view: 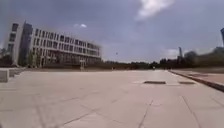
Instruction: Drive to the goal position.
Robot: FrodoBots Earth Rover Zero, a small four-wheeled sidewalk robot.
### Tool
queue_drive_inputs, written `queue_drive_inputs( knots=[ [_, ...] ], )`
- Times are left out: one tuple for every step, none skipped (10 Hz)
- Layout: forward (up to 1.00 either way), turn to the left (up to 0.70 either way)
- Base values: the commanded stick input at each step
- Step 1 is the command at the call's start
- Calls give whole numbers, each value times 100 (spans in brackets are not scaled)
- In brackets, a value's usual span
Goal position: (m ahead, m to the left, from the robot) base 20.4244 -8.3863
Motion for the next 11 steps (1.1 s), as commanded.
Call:
queue_drive_inputs(
  knots=[
    [70, 0],
    [70, 0],
    [70, 0],
    [70, 0],
    [70, 0],
    [70, 0],
    [70, 0],
    [70, 0],
    [70, 0],
    [70, 0],
    [70, 0]
  ],
)
